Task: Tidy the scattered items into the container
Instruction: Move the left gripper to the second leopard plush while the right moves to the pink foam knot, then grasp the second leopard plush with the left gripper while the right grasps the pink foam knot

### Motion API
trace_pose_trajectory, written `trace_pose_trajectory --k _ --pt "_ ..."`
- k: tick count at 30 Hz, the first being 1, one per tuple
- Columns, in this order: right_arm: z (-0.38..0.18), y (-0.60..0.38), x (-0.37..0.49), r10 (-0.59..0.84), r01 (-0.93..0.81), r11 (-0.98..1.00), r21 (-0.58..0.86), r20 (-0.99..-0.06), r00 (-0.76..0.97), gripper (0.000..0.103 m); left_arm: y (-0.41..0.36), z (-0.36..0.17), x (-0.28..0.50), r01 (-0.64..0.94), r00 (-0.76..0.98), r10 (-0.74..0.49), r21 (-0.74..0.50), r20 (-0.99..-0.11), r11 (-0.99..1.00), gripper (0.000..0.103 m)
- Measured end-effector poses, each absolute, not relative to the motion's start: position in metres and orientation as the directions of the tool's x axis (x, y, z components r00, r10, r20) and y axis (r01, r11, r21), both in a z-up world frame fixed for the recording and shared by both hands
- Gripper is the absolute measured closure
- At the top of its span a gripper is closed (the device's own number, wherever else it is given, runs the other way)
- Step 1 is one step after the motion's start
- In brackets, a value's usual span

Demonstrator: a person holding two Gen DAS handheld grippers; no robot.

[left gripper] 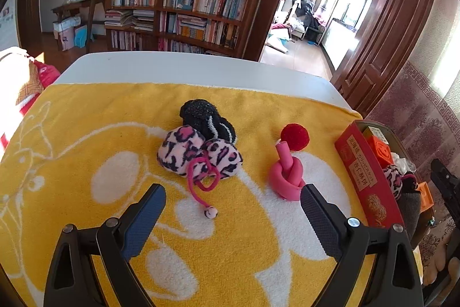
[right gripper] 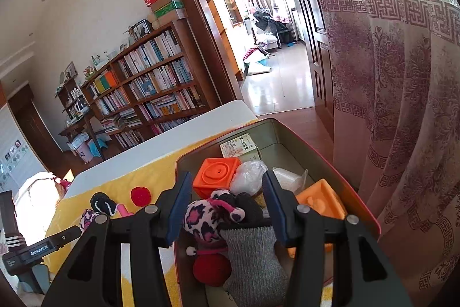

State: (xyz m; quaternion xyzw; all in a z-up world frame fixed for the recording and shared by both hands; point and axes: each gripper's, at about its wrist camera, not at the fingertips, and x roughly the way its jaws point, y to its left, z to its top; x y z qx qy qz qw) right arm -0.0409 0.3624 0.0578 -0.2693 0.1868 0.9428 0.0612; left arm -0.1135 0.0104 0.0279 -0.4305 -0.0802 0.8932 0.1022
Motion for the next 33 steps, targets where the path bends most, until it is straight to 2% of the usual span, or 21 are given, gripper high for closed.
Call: trace_pose_trajectory --k 6,8,10,17,25,33 --pt "0.072 0.317 -0.046 -0.060 -0.095 -0.963 0.252 -0.544 -0.837 0.048 -0.008 0.022 -0.113 -0.091 -0.609 0.223 -0.212 -0.761 -0.973 0.007" --pt "0.076 0.299 -0.050 -0.103 -0.044 -0.968 0.247 -0.549 -0.829 0.044 -0.011 0.020 -0.114 -0.090 -0.607 0.223 -0.213 -0.763 -0.973 0.007" --pt "0.077 0.281 -0.053 -0.131 -0.003 -0.972 0.236 -0.553 -0.823 0.036 -0.014 0.018 -0.114 -0.091 -0.602 0.231 -0.222 -0.765 -0.971 0.007" --pt "0.060 0.223 -0.076 -0.185 0.106 -0.981 0.160 -0.631 -0.754 0.034 -0.031 0.017 -0.119 -0.078 -0.589 0.241 -0.243 -0.772 -0.967 0.007" --pt "0.021 0.201 -0.109 -0.189 0.095 -0.981 0.169 -0.721 -0.667 0.034 -0.053 0.017 -0.131 -0.060 -0.589 0.197 -0.201 -0.784 -0.978 0.007" --pt "0.008 0.198 -0.122 -0.171 0.081 -0.985 0.156 -0.748 -0.641 0.034 -0.021 0.008 -0.153 -0.154 -0.563 0.199 -0.135 -0.802 -0.979 0.007"
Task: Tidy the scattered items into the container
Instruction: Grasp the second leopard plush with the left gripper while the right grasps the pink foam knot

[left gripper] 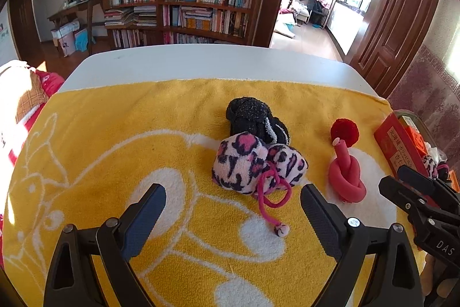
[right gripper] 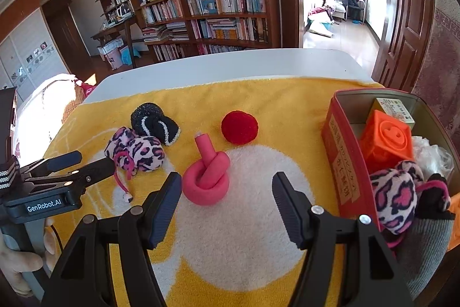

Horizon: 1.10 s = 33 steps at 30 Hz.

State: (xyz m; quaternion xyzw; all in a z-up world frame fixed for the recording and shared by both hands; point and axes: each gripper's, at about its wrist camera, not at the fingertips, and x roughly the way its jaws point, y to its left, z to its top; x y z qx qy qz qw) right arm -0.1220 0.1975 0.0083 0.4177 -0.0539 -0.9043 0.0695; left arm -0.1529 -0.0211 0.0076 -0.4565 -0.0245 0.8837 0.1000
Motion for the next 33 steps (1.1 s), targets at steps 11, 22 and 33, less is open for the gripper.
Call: trace_pose_trajectory --k 11,22,33 --pt "-0.003 0.207 -0.126 -0.174 0.067 -0.983 0.170 -0.760 -0.627 0.034 0.013 -0.012 -0.186 -0.181 -0.523 0.186 -0.105 -0.832 -0.978 0.007" --pt "-0.008 0.196 -0.132 -0.184 0.102 -0.983 0.153 -0.772 -0.608 0.034 -0.009 -0.020 -0.189 -0.154 -0.535 0.270 -0.222 -0.801 -0.963 0.025" --pt "-0.025 0.174 -0.156 -0.189 0.138 -0.981 0.135 -0.814 -0.550 0.034 -0.026 0.001 -0.184 -0.160 -0.566 0.301 -0.256 -0.768 -0.953 0.042"
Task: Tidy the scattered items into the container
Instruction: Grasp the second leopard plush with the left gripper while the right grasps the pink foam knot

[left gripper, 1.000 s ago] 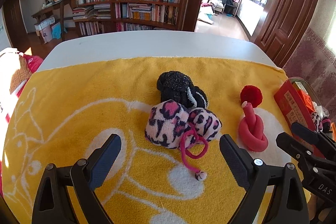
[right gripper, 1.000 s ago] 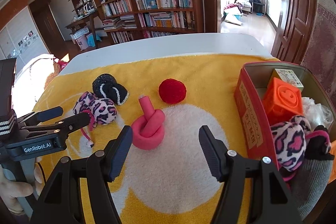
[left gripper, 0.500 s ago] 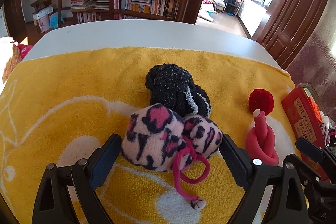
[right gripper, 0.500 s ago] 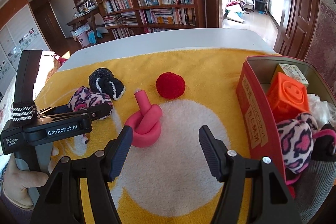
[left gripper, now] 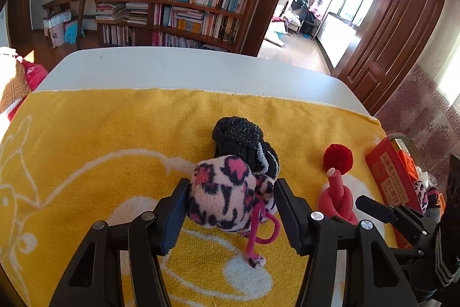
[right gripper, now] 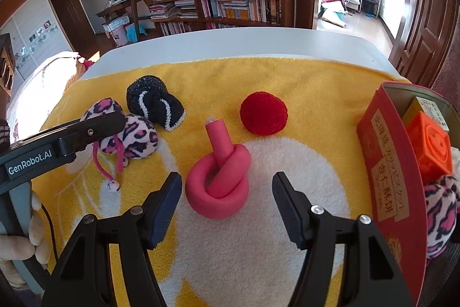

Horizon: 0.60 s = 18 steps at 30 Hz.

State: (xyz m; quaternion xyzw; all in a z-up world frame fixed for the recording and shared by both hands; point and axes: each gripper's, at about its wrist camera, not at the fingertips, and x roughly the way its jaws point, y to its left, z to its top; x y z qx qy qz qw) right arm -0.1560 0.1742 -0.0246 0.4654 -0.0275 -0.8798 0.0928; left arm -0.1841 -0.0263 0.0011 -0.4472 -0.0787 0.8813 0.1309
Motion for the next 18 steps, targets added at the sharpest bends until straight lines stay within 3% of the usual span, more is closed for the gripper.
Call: trace_pose_trajectory --k 2,5,8,9,12,18 --pt "-0.030 0.172 -0.160 -0.179 0.131 -0.983 0.128 -0.825 -0.536 0.034 -0.025 -0.002 -0.186 -0.161 -0.550 0.301 -0.254 -0.779 -0.954 0.041" --pt "-0.033 0.171 -0.163 -0.157 0.133 -0.986 0.101 -0.824 -0.544 0.034 -0.026 -0.007 -0.187 -0.143 -0.536 0.299 -0.265 -0.789 -0.954 0.020" --pt "-0.033 0.168 -0.162 -0.124 0.129 -0.990 0.062 -0.821 -0.557 0.039 -0.023 -0.010 -0.188 -0.142 -0.529 0.292 -0.256 -0.797 -0.956 0.018" --pt "-0.033 0.168 -0.161 -0.095 0.121 -0.992 0.032 -0.820 -0.564 0.053 -0.022 -0.010 -0.188 -0.143 -0.528 0.288 -0.250 -0.799 -0.958 0.018" --pt "-0.031 0.173 -0.156 -0.088 0.115 -0.993 0.028 -0.818 -0.569 0.054 -0.016 -0.015 -0.188 -0.152 -0.512 0.285 -0.241 -0.810 -0.958 0.007" --pt "-0.012 0.187 -0.135 -0.103 0.092 -0.994 0.059 -0.784 -0.612 0.054 0.004 -0.024 -0.189 -0.165 -0.526 0.202 -0.134 -0.826 -0.977 0.006"
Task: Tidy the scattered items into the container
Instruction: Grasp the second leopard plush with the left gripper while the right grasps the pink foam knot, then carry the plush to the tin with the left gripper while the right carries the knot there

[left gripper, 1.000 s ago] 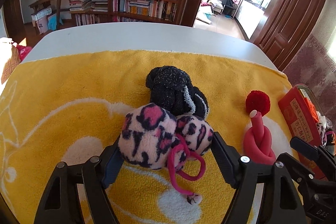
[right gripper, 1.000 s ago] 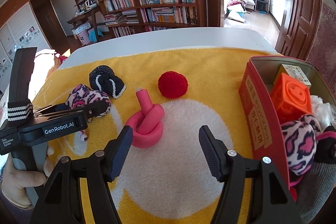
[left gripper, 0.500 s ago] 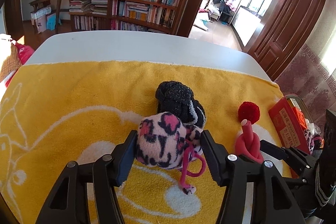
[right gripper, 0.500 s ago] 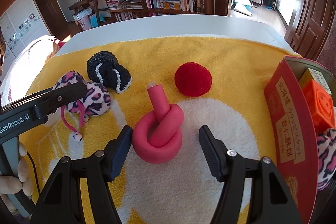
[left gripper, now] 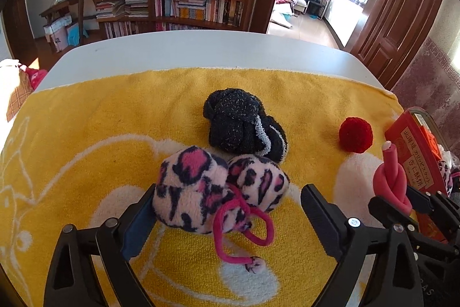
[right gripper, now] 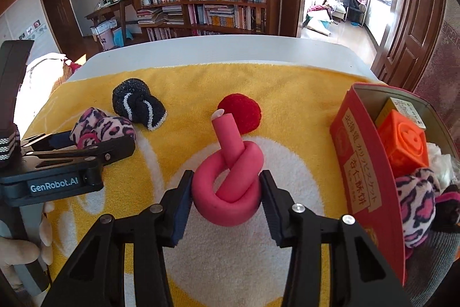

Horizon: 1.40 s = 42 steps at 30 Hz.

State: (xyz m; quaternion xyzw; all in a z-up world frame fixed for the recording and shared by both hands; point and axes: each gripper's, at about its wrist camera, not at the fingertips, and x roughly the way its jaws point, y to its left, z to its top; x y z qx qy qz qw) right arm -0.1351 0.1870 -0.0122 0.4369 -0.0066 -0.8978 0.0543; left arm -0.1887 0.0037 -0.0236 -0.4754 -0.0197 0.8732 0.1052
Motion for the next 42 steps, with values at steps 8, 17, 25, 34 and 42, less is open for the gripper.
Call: trace_pose_trajectory --k 8,17,25,34,42 --pt "0.018 0.210 -0.103 -0.121 0.061 -0.992 0.109 -0.720 -0.683 0.054 -0.002 -0.022 -0.187 -0.151 -0.551 0.200 -0.138 -0.810 -0.979 0.027" --pt "0.059 0.265 -0.069 -0.087 -0.034 -0.984 0.177 -0.636 -0.767 0.054 0.011 0.027 -0.164 -0.193 -0.618 0.238 -0.149 -0.749 -0.970 0.027" --pt "0.080 0.347 -0.053 0.016 -0.179 -0.960 0.216 -0.593 -0.805 0.054 0.071 0.070 -0.141 -0.325 -0.632 0.348 -0.171 -0.693 -0.930 0.027" --pt "0.075 0.401 -0.050 0.023 -0.231 -0.935 0.271 -0.601 -0.799 0.054 0.154 0.095 -0.134 -0.458 -0.559 0.485 -0.237 -0.672 -0.857 0.027" --pt "0.059 0.423 -0.041 0.011 -0.246 -0.917 0.315 -0.596 -0.803 0.054 0.227 0.100 -0.129 -0.550 -0.486 0.558 -0.260 -0.673 -0.794 0.027"
